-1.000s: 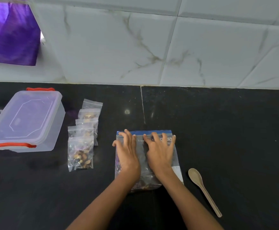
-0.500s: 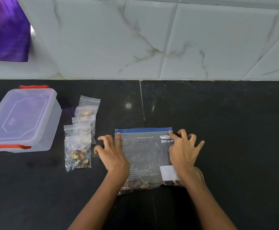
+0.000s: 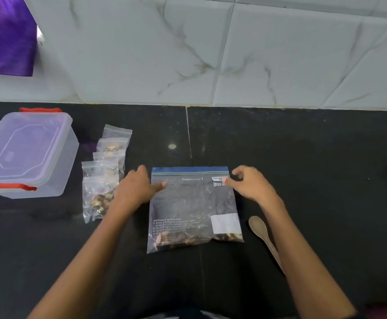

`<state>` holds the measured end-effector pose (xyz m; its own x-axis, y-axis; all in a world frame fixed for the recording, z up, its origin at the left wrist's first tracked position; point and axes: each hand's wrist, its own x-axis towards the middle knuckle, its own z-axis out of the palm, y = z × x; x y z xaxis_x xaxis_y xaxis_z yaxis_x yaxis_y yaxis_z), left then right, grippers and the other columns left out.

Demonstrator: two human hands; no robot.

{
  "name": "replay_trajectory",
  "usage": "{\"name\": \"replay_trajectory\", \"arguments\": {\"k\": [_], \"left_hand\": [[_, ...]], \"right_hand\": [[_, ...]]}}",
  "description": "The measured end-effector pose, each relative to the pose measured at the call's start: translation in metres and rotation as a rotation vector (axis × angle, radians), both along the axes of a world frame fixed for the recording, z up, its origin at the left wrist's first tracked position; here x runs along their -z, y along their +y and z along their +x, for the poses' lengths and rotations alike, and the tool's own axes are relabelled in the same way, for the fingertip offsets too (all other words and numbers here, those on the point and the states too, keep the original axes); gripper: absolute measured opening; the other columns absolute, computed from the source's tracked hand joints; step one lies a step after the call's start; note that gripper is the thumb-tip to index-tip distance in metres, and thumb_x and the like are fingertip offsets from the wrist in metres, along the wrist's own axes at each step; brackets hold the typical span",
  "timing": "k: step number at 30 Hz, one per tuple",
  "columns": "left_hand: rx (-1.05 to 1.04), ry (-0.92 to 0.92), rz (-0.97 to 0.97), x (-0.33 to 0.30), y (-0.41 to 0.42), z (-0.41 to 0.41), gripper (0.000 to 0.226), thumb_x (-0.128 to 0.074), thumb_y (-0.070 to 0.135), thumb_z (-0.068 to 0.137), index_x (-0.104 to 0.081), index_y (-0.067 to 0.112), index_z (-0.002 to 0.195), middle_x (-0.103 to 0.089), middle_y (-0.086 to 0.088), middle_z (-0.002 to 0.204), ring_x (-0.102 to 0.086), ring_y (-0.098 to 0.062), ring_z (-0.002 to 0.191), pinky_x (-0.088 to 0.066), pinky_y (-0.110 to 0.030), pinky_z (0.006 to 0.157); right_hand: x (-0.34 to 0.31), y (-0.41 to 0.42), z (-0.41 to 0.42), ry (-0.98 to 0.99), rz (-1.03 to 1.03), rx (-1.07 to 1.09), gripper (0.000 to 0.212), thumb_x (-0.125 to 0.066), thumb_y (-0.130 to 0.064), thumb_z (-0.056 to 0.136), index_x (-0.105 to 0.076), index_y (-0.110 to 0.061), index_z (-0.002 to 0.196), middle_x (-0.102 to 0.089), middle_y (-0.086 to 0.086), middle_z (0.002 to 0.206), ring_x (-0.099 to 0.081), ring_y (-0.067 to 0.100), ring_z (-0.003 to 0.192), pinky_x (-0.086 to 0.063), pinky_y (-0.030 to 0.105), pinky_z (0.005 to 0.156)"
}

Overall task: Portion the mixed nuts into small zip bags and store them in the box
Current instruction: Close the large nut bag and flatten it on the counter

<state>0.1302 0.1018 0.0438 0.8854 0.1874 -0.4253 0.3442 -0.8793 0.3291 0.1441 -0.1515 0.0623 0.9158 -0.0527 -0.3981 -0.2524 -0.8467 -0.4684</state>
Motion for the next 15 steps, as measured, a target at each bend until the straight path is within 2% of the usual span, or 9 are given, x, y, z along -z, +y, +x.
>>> {"name": "replay_trajectory", "arguments": {"k": [2, 3, 4, 6, 8, 10, 13, 15], "left_hand": [[-0.029, 0.086, -0.099, 0.009, 0.007, -0.024, 0.048, -0.062, 0.054, 0.084, -0.056, 0.007, 0.096, -0.065, -0.012, 0.096, -0.062, -0.025, 0.086, -0.047, -0.034, 0.074], [-0.035, 0.144, -0.159, 0.013, 0.008, -0.037, 0.045, -0.064, 0.053, 0.083, -0.053, 0.009, 0.079, -0.063, -0.009, 0.080, -0.059, -0.022, 0.070, -0.044, -0.030, 0.065], [-0.045, 0.198, -0.217, 0.019, 0.007, -0.049, 0.046, -0.065, 0.052, 0.082, -0.049, 0.011, 0.068, -0.059, -0.007, 0.069, -0.053, -0.019, 0.058, -0.041, -0.028, 0.060], [-0.074, 0.208, -0.304, 0.032, 0.002, -0.064, 0.048, -0.068, 0.046, 0.082, -0.044, 0.013, 0.058, -0.049, -0.006, 0.057, -0.042, -0.018, 0.047, -0.035, -0.027, 0.056], [-0.155, 0.120, -0.364, 0.042, -0.002, -0.072, 0.041, -0.069, 0.035, 0.085, -0.046, 0.013, 0.059, -0.046, -0.003, 0.053, -0.040, -0.017, 0.048, -0.032, -0.028, 0.054], [-0.220, 0.048, -0.502, 0.045, 0.001, -0.074, 0.029, -0.068, 0.025, 0.087, -0.051, 0.009, 0.069, -0.050, -0.002, 0.057, -0.043, -0.015, 0.052, -0.034, -0.029, 0.053], [-0.199, -0.050, -0.692, 0.044, 0.010, -0.077, 0.022, -0.066, 0.018, 0.089, -0.055, 0.000, 0.082, -0.063, -0.012, 0.075, -0.058, -0.020, 0.071, -0.048, -0.037, 0.072], [-0.212, -0.138, -0.705, 0.041, 0.012, -0.082, 0.019, -0.065, 0.015, 0.088, -0.051, 0.004, 0.087, -0.067, -0.015, 0.079, -0.062, -0.022, 0.072, -0.051, -0.042, 0.077]], "right_hand": [[0.004, -0.005, -0.022, 0.194, 0.067, 0.013, 0.057, -0.067, -0.044, 0.083, -0.060, 0.002, 0.114, -0.062, 0.019, 0.118, -0.063, 0.027, 0.102, -0.047, 0.043, 0.094], [0.009, -0.007, -0.033, 0.258, 0.091, 0.021, 0.054, -0.070, -0.043, 0.081, -0.063, 0.003, 0.108, -0.065, 0.020, 0.112, -0.065, 0.026, 0.096, -0.048, 0.043, 0.093], [0.015, -0.008, -0.041, 0.275, 0.119, 0.049, 0.048, -0.073, -0.040, 0.080, -0.064, 0.003, 0.100, -0.067, 0.020, 0.105, -0.066, 0.028, 0.094, -0.049, 0.043, 0.090], [0.029, -0.010, -0.050, 0.229, 0.166, 0.109, 0.045, -0.076, -0.032, 0.079, -0.063, 0.008, 0.096, -0.067, 0.025, 0.101, -0.065, 0.037, 0.097, -0.051, 0.044, 0.085], [0.036, -0.013, -0.053, 0.209, 0.168, 0.074, 0.041, -0.075, -0.030, 0.080, -0.065, 0.005, 0.100, -0.067, 0.023, 0.102, -0.064, 0.036, 0.098, -0.050, 0.044, 0.086], [0.036, -0.017, -0.055, 0.197, 0.218, 0.012, 0.022, -0.070, -0.025, 0.085, -0.066, -0.007, 0.098, -0.069, 0.011, 0.100, -0.064, 0.025, 0.098, -0.050, 0.040, 0.089], [0.035, -0.021, -0.059, 0.159, 0.387, 0.026, 0.011, -0.061, -0.017, 0.091, -0.058, -0.008, 0.096, -0.068, 0.010, 0.096, -0.065, 0.022, 0.092, -0.051, 0.037, 0.083], [0.035, -0.020, -0.062, 0.133, 0.465, 0.060, 0.014, -0.059, -0.014, 0.093, -0.047, -0.012, 0.100, -0.068, 0.006, 0.090, -0.065, 0.019, 0.082, -0.053, 0.033, 0.073]]}}
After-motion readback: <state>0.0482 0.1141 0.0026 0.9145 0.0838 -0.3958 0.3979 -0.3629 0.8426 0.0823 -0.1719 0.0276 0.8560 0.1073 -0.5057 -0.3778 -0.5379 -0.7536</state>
